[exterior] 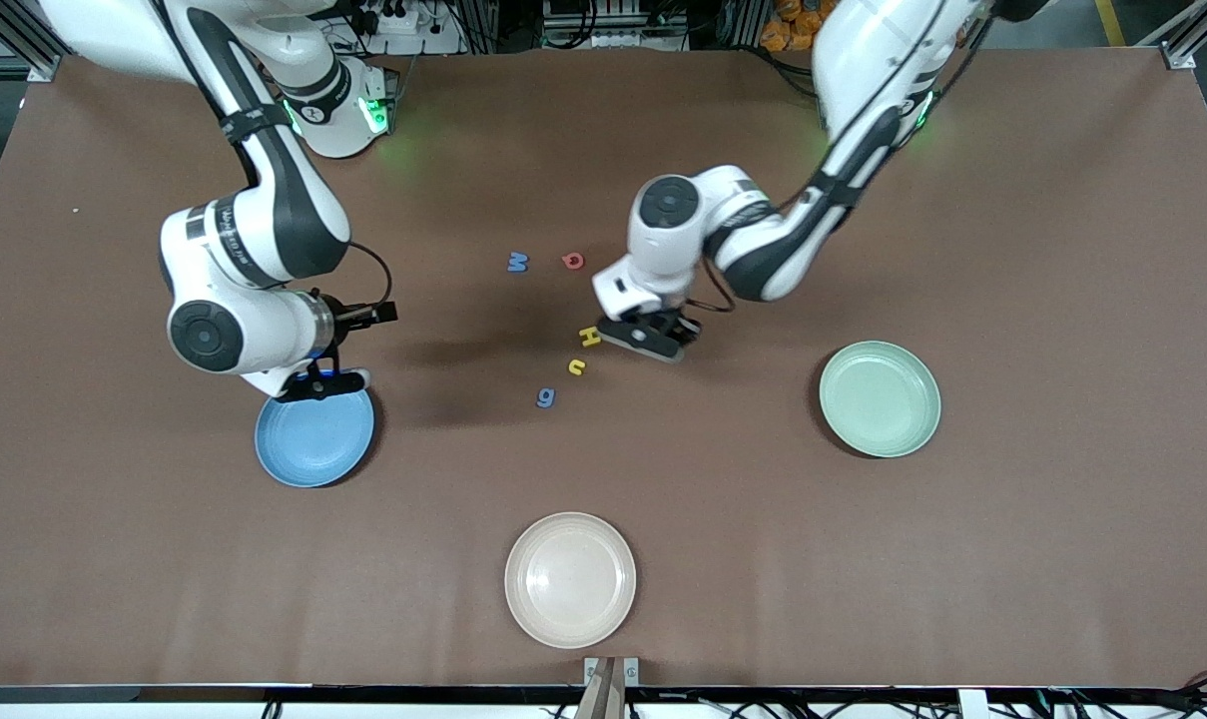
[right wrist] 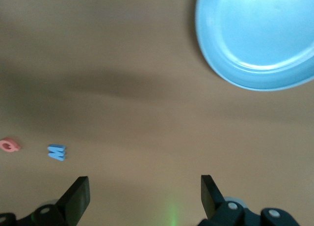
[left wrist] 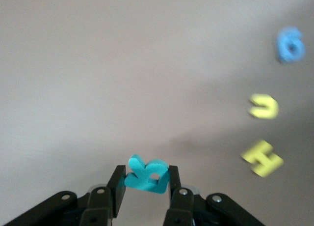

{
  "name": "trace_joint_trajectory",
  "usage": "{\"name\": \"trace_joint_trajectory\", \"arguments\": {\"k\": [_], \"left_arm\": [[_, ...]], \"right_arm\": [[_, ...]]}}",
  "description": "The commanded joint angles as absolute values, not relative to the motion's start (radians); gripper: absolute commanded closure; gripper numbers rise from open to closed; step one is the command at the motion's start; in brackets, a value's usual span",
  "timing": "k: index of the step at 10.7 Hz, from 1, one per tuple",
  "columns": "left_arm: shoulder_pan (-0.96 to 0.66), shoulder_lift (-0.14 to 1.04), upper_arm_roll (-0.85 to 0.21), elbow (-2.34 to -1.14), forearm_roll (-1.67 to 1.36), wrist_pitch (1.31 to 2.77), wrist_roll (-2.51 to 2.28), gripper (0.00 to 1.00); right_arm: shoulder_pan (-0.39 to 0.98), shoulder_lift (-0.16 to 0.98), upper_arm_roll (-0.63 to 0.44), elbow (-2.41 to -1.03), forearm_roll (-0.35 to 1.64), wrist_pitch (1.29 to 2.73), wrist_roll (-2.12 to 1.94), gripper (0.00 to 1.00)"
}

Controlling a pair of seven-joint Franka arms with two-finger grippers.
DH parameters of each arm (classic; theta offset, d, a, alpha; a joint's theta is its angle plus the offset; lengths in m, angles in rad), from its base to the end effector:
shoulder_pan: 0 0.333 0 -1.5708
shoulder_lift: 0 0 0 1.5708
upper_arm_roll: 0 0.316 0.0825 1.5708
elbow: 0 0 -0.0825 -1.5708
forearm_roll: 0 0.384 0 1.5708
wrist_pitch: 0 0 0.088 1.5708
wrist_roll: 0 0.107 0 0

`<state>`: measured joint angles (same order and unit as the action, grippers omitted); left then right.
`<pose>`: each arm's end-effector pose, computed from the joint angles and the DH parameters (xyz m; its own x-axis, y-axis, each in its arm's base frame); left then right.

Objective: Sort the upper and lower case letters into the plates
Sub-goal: 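Carry the teal k to the green plate while the right gripper reaches the letters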

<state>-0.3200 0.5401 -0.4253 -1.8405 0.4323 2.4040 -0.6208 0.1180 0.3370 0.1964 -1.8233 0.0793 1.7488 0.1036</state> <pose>0.4949 -0.4248 0.2631 0.9239 -0.3620 0.1242 -0.3605 -0.9321 -0.0359 0.5565 0.1820 0.3300 0.8948 0.1850 -0.4064 0.1628 -0.9827 -0.0888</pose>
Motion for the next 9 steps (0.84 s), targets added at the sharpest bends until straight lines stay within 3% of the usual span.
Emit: {"name": "trace_joint_trajectory", "arguments": {"k": [1, 6, 9], "left_arm": [[-0.150, 0.459, -0.463, -1.867, 0.440, 2.370, -0.485, 1.00], [0.148, 0.462, -0.488, -1.850, 0.356, 2.329, -0.185, 1.00], [0.227, 0.515, -0.480, -1.856, 0.367, 2.327, -0.134, 1.00]], "right_arm": [[0.215, 0.328, 0.202, -1.815, 0.104, 1.797, 0.141, 0.00], [0.473, 0.348, 0.203, -1.821, 0.109, 1.929, 0.352, 0.00], [0.633, 0.388, 0.204, -1.824, 0.121, 2.017, 0.550, 0.00]]}}
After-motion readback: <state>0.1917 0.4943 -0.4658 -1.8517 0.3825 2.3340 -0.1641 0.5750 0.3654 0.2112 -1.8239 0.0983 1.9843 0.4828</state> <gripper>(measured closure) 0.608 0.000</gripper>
